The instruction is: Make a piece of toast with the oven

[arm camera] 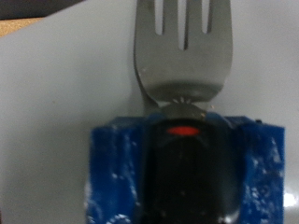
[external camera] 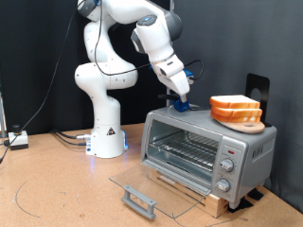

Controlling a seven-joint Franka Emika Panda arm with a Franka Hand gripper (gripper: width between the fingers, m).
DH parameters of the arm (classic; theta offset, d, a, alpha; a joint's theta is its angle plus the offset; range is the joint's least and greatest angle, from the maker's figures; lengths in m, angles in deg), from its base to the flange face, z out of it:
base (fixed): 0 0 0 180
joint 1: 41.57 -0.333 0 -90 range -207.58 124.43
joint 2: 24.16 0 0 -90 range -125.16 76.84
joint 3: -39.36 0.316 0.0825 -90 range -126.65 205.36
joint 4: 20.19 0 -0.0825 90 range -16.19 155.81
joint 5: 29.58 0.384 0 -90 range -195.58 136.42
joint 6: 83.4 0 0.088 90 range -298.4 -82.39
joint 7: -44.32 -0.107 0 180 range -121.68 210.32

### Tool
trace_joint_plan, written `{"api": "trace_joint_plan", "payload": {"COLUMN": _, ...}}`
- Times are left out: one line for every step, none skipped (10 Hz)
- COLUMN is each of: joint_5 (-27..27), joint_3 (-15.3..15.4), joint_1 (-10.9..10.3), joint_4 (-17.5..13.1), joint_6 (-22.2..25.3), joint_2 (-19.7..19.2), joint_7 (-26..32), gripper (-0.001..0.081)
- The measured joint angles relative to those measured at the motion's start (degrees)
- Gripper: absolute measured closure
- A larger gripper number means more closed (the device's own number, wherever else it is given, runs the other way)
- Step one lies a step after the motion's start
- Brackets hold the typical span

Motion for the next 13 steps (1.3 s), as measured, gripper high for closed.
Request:
{"api": "trace_joint_plan", "payload": {"joint_5": 0.1, "joint_3": 0.2, "joint_1": 0.3, "joint_4": 0.0, "joint_6": -0.4, "joint_2": -0.7, "joint_7": 0.0, "gripper": -0.0001}}
{"api": "trace_joint_plan", "payload": {"joint_5": 0.4, "joint_3": 0.2, "joint_1": 0.4, "joint_4": 0.0, "joint_6": -0.8, "joint_2": -1.3, "joint_7": 0.0, "gripper": -0.0001}}
{"api": "trace_joint_plan", "payload": {"joint_5": 1.2, "joint_3": 0.3, "joint_1": 0.3, "joint_4": 0.0, "joint_6": -1.4, "joint_2": -2.0, "joint_7": 0.5, "gripper": -0.0001}}
{"api": "trace_joint_plan", "payload": {"joint_5": 1.6, "joint_3": 0.6, "joint_1": 0.3, "joint_4": 0.0, "joint_6": -1.7, "joint_2": -2.5, "joint_7": 1.3, "gripper": -0.0001}}
{"api": "trace_joint_plan", "payload": {"joint_5": 1.9, "joint_3": 0.9, "joint_1": 0.2, "joint_4": -0.1, "joint_6": -1.9, "joint_2": -3.0, "joint_7": 2.0, "gripper": -0.0001}}
{"api": "trace_joint_plan", "payload": {"joint_5": 2.3, "joint_3": 1.3, "joint_1": 0.2, "joint_4": -0.1, "joint_6": -1.9, "joint_2": -3.3, "joint_7": 2.6, "gripper": -0.0001}}
{"api": "trace_joint_plan", "payload": {"joint_5": 2.8, "joint_3": 1.9, "joint_1": 0.1, "joint_4": -0.1, "joint_6": -1.9, "joint_2": -3.5, "joint_7": 3.3, "gripper": -0.0001}}
{"api": "trace_joint_plan", "payload": {"joint_5": 3.6, "joint_3": 2.7, "joint_1": -0.2, "joint_4": 0.0, "joint_6": -2.1, "joint_2": -3.5, "joint_7": 3.7, "gripper": -0.0001}}
{"api": "trace_joint_plan", "payload": {"joint_5": 4.7, "joint_3": 3.9, "joint_1": -0.5, "joint_4": 0.1, "joint_6": -2.6, "joint_2": -3.6, "joint_7": 4.2, "gripper": -0.0001}}
{"api": "trace_joint_plan", "payload": {"joint_5": 6.0, "joint_3": 5.2, "joint_1": -0.9, "joint_4": 0.2, "joint_6": -3.4, "joint_2": -3.6, "joint_7": 4.4, "gripper": -0.0001}}
{"api": "trace_joint_plan", "payload": {"joint_5": 7.3, "joint_3": 6.6, "joint_1": -1.3, "joint_4": 0.4, "joint_6": -4.3, "joint_2": -3.6, "joint_7": 4.4, "gripper": -0.0001}}
{"api": "trace_joint_plan", "payload": {"joint_5": 8.4, "joint_3": 8.1, "joint_1": -1.5, "joint_4": 0.6, "joint_6": -5.2, "joint_2": -3.6, "joint_7": 4.4, "gripper": -0.0001}}
{"api": "trace_joint_plan", "payload": {"joint_5": 9.3, "joint_3": 9.3, "joint_1": -1.5, "joint_4": 0.8, "joint_6": -6.1, "joint_2": -3.6, "joint_7": 4.4, "gripper": -0.0001}}
